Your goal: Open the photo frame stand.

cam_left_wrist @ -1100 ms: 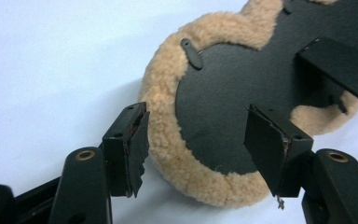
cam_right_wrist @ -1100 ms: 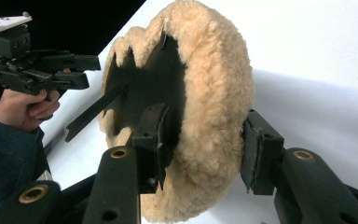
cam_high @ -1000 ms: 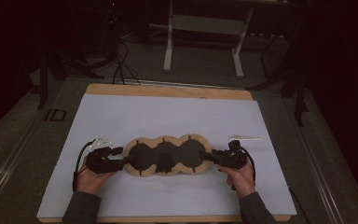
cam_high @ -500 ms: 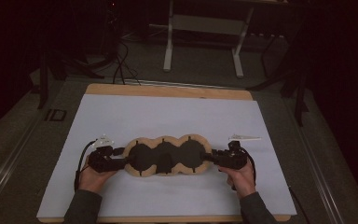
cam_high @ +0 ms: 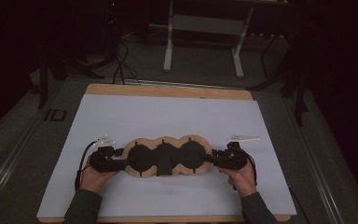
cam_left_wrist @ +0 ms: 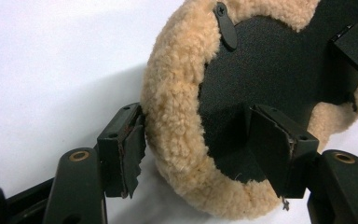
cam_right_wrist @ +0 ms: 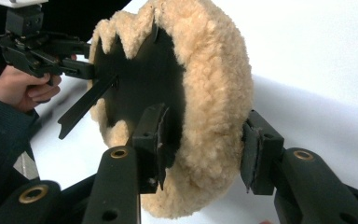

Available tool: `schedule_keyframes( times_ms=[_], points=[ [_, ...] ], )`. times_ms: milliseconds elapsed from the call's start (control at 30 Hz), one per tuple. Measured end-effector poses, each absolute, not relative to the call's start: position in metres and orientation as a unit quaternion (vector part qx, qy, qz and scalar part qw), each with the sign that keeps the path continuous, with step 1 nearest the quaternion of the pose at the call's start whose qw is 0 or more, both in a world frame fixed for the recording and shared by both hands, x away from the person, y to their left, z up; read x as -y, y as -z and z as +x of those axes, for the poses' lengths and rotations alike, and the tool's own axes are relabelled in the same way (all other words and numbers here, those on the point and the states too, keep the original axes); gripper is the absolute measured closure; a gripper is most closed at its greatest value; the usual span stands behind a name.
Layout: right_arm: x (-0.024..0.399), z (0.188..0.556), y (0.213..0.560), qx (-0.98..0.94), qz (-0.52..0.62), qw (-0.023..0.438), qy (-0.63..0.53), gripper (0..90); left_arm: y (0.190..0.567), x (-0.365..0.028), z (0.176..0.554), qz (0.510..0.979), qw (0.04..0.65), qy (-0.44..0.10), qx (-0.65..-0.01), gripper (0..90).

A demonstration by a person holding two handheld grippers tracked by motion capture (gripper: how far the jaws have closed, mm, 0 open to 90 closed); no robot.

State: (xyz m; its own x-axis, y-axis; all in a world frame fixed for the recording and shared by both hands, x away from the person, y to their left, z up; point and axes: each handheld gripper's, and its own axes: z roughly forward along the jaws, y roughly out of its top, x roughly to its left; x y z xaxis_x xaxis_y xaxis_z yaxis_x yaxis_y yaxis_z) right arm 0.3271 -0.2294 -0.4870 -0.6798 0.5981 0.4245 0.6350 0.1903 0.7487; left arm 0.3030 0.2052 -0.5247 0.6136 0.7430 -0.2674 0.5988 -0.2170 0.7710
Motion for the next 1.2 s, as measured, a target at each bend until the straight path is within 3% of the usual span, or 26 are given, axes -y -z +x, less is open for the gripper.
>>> schedule_keyframes(
  times_ms=[433, 833, 1200],
  points=[
    [0.227, 0.325, 0.485, 0.798, -0.381, -0.011, 0.468, 55.4, 0.526, -0.205, 0.303, 0.778, 0.465, -0.054, -0.419, 37.9],
    [0.224, 0.322, 0.484, 0.816, -0.361, -0.037, 0.449, 54.4, 0.521, -0.213, 0.296, 0.775, 0.483, -0.049, -0.405, 50.9],
    [0.223, 0.322, 0.486, 0.819, -0.359, -0.052, 0.444, 52.0, 0.517, -0.212, 0.292, 0.78, 0.482, -0.072, -0.393, 55.4]
  ],
)
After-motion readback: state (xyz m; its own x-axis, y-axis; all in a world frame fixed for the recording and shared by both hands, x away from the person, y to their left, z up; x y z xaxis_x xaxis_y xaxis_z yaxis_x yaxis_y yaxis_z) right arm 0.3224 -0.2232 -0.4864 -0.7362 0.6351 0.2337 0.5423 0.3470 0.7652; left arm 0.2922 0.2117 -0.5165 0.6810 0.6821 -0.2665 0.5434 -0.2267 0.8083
